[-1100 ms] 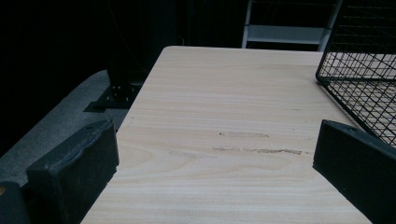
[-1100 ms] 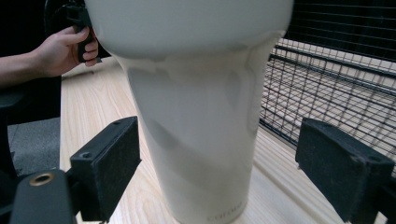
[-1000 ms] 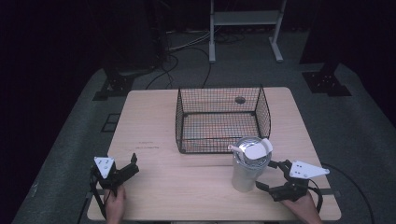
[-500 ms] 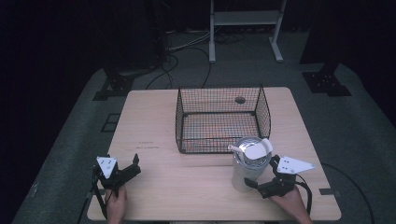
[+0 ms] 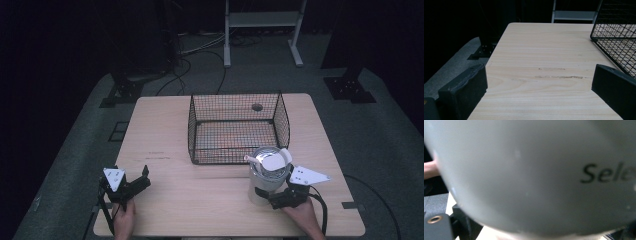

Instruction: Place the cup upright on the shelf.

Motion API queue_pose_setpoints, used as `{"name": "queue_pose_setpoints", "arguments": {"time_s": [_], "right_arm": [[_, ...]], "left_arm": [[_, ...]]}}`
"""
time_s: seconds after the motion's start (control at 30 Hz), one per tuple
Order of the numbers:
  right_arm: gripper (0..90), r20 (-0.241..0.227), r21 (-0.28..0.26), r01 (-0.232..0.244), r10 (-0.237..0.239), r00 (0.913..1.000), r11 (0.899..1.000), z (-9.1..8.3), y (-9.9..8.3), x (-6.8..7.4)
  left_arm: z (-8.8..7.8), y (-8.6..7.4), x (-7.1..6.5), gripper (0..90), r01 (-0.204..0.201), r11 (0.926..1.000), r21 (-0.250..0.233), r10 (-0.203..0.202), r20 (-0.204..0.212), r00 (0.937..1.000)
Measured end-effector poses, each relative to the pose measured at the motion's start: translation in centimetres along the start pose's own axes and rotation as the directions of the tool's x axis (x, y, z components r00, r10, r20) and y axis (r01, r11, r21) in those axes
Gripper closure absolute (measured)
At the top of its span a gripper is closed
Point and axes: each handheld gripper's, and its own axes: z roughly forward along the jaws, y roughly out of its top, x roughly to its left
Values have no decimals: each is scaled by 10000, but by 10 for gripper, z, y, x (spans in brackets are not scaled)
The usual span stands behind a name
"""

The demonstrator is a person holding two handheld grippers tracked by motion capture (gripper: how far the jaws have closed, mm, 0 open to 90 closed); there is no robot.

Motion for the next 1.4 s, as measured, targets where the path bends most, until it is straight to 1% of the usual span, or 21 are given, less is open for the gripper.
{"name": "queue_pose_setpoints", "arguments": {"time_s": [0.23,0.27,0.5,0.57,0.6,0.7,0.77,0.87,0.93,0.97,1.0,1.03,1.1,1.17,1.27,1.37,1.4], "right_arm": [[76,83,77,196,-197,9998,9998,0,1,1],[76,99,156,160,-162,9998,9998,-1,2,1],[77,89,443,391,-395,9992,9983,0,7,3],[77,-36,591,333,-331,9994,9977,1,9,4],[77,-175,631,268,-257,9995,9976,2,9,5],[78,-352,809,330,-302,9989,9962,6,13,7],[78,-437,721,345,-314,9986,9968,8,14,8],[79,-598,658,201,-162,9981,9976,12,16,8],[79,-571,715,41,0,9984,9974,14,20,8],[80,-591,651,-51,90,9982,9979,15,21,8],[80,-591,651,-51,90,9982,9979,15,21,8],[80,-578,457,39,-12,9983,9989,16,24,6],[80,-604,340,43,-22,9982,9994,17,28,5],[80,-749,174,-25,38,9972,9998,18,33,3],[80,-816,-8,-92,91,9966,10000,19,43,2],[80,-868,-88,47,-54,9962,10000,20,57,-1],[80,-847,-24,60,-62,9964,10000,21,62,-2]], "left_arm": [[-1,0,1,0,21,10000,-13,-21,-73,10000],[-1,0,1,0,35,10000,-15,-35,-78,10000],[-2,0,1,0,14,10000,-33,-15,-69,10000],[-2,0,2,0,20,10000,-34,-20,-57,10000],[-2,0,2,0,36,10000,-31,-36,-53,10000],[-3,1,2,0,105,9999,-60,-106,-71,9999],[-3,1,3,0,73,9999,-75,-74,-68,9999],[-3,1,3,0,42,10000,-55,-43,-83,10000],[-3,1,3,0,28,10000,-91,-29,-76,10000],[-3,1,3,0,32,9999,-118,-33,-76,10000],[-3,1,3,0,32,9999,-118,-33,-76,10000],[-4,1,4,0,26,9999,-121,-27,-99,9999],[-4,1,5,0,40,9999,-123,-42,-106,9999],[-4,1,5,0,98,9999,-136,-99,-105,9999],[-4,1,6,0,103,9999,-67,-103,-117,9999],[-3,0,6,0,92,9999,-109,-93,-118,9999],[-3,0,6,0,92,9999,-109,-93,-118,9999]]}}
